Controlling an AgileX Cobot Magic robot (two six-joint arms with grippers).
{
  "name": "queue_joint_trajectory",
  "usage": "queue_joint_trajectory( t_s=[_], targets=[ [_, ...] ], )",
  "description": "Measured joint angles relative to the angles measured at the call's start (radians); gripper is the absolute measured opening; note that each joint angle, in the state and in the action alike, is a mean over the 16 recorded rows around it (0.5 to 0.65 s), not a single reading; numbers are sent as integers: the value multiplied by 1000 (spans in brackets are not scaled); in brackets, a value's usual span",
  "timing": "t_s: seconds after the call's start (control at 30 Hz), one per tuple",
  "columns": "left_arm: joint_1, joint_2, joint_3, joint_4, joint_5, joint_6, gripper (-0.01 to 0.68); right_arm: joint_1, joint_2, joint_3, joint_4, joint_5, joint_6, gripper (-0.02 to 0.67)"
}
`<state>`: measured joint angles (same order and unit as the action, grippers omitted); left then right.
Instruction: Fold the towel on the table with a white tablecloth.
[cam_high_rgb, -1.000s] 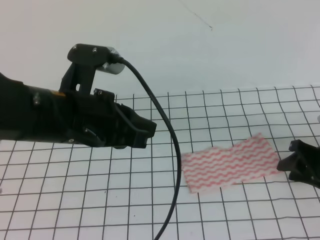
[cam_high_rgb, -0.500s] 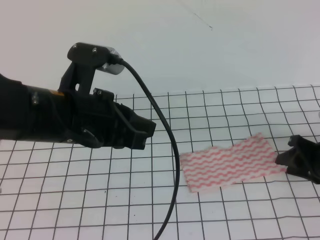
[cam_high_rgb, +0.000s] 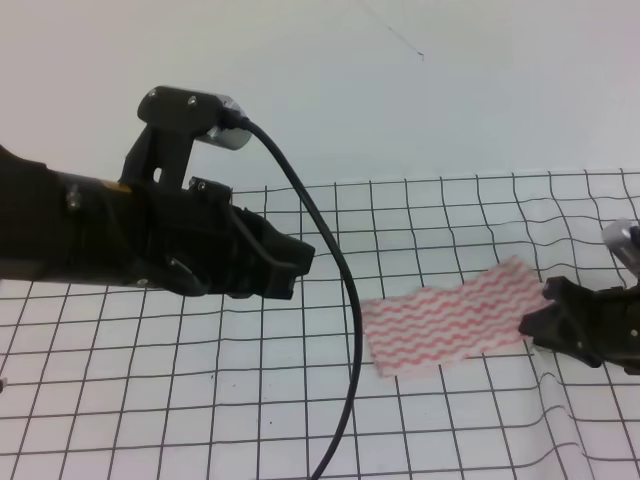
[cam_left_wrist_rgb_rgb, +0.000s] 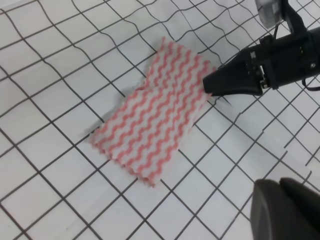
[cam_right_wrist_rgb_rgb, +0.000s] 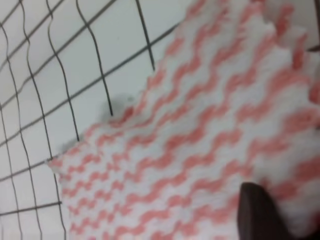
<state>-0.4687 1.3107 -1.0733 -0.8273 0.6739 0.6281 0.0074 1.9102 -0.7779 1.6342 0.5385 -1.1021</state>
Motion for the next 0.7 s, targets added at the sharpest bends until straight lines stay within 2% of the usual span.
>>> queue_joint_trajectory(
  t_s=[0.23, 0.7],
  targets=[
    [0, 0, 0, -10, 4, -1, -1, 10, -29, 3, -10, 8, -36, 126],
    [0, 0, 0, -20, 28, 6, -1, 4, -138, 5, -207, -6, -13, 118]
  ],
)
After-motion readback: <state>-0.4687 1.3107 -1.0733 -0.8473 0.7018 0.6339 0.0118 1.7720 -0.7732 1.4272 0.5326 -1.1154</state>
